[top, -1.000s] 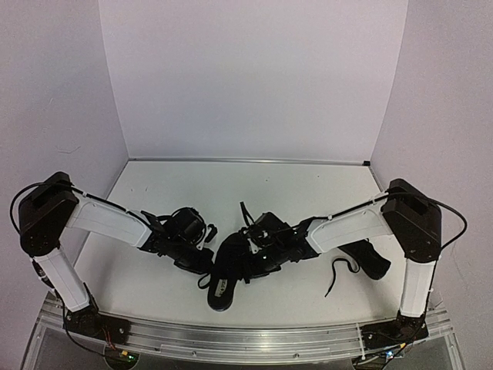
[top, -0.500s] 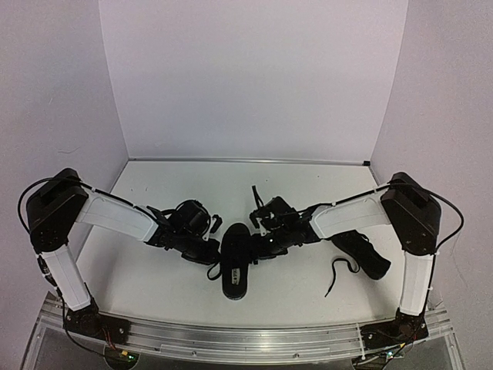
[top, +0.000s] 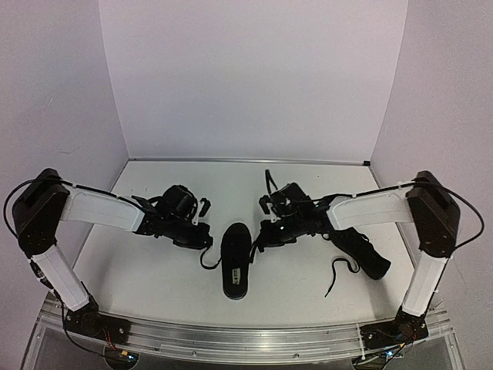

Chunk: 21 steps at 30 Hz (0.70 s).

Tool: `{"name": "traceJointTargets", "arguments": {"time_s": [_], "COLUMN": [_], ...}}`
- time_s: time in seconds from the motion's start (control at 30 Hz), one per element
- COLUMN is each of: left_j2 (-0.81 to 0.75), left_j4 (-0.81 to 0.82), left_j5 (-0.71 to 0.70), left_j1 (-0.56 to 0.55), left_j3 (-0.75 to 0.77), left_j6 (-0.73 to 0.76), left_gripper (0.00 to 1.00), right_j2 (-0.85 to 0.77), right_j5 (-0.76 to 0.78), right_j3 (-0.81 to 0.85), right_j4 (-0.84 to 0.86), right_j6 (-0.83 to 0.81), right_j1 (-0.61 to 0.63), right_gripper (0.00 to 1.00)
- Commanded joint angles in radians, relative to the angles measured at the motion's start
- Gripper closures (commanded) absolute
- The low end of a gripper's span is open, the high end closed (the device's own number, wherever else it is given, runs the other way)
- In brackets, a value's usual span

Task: Tie the shoes

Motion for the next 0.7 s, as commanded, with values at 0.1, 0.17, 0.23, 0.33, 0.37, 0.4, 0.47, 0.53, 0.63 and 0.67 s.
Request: {"name": "traceJointTargets", "arguments": {"time_s": [0.1, 0.17, 0.23, 0.33, 0.37, 0.4, 0.47, 0.53, 0.63, 0.67], "left_j2": [-0.313, -0.343, -0.372, -0.406, -0.416, -0.424, -0.435, -0.451, -0.478, -0.482], "left_j4": [-0.106, -0.142, -0.158, -0.141, -0.131, -0.121, -0.115, -0.108, -0.059, -0.040], "left_j5": [-0.240, -0.285, -0.316, -0.327, -0.330, -0.334, -0.349, -0.349, -0.302, -0.286], "left_j1": [0.084, 0.100, 0.119, 0.140, 0.144, 0.147, 0.156, 0.185, 0.238, 0.250], "left_j3": [-0.001, 0.006, 0.002, -0.031, -0.047, -0.064, -0.099, -0.136, -0.215, -0.237], "left_j6": [0.075, 0.074, 0.065, 0.046, 0.041, 0.036, 0.016, -0.008, -0.047, -0.054], "left_gripper": [1.00, 1.00, 1.00, 1.00, 1.00, 1.00, 1.00, 1.00, 1.00, 1.00], "right_j2": [-0.316, -0.365, -0.412, -0.457, -0.466, -0.474, -0.488, -0.500, -0.512, -0.512], "right_j5": [0.068, 0.085, 0.100, 0.113, 0.119, 0.127, 0.148, 0.160, 0.183, 0.187], "right_j3": [-0.081, -0.108, -0.140, -0.183, -0.196, -0.209, -0.239, -0.272, -0.308, -0.314], "right_j4": [-0.058, -0.081, -0.095, -0.107, -0.112, -0.116, -0.124, -0.127, -0.128, -0.128], "right_j6": [-0.039, -0.044, -0.044, -0.039, -0.039, -0.038, -0.034, -0.030, -0.027, -0.027], "right_j1": [-0.114, -0.143, -0.171, -0.196, -0.202, -0.209, -0.223, -0.235, -0.247, -0.249], "right_gripper": [1.00, 1.00, 1.00, 1.00, 1.00, 1.00, 1.00, 1.00, 1.00, 1.00]}}
